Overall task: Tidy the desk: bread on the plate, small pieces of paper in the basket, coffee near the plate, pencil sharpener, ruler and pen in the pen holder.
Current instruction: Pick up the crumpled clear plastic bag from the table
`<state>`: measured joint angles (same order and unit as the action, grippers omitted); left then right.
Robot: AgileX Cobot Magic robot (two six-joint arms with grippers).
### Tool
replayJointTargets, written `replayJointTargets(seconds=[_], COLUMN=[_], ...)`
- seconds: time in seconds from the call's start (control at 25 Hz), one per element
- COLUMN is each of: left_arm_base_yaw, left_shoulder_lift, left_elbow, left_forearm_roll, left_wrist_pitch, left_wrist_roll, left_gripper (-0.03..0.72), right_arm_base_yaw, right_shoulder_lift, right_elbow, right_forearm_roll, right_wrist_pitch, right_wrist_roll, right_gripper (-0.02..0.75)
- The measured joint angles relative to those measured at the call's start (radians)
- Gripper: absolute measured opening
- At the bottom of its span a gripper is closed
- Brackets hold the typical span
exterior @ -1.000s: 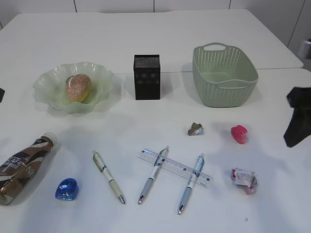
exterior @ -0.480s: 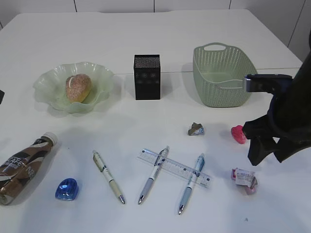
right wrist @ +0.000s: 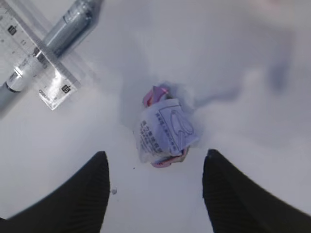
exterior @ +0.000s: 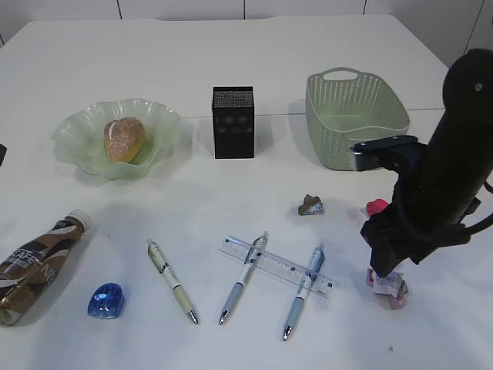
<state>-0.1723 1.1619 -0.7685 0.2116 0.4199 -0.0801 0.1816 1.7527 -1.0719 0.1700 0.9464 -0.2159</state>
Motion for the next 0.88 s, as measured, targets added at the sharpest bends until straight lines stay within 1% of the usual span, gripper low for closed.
replayJointTargets(seconds=[0.08, 0.16, 0.52, 0.88], left_arm_base_yaw=[0.000, 0.000, 0.000, 0.000], left_shoulder_lift=[0.000, 0.000, 0.000, 0.000], left_elbow=[0.000, 0.000, 0.000, 0.000], left_forearm_roll=[0.000, 0.000, 0.000, 0.000], left_wrist_pitch=[0.000, 0.000, 0.006, 0.006], left_wrist_roll=[0.000, 0.000, 0.000, 0.000], left_gripper=[0.520, 0.520, 0.520, 0.520], right_arm_base_yaw=[0.050, 0.069, 0.073, 0.073], right_shoulder_lift=[0.018, 0.029, 0.055, 0.094], right_elbow=[0.000, 0.000, -0.002, -0.002], right_forearm_roll=[-0.026, -0.044, -0.123, -0.126], right_wrist_pitch=[-0.027, -0.045, -0.065, -0.066], right_wrist_roll=[-0.011, -0.013, 0.004, 0.004], right_gripper=[0.479, 0.479, 0.478, 0.477])
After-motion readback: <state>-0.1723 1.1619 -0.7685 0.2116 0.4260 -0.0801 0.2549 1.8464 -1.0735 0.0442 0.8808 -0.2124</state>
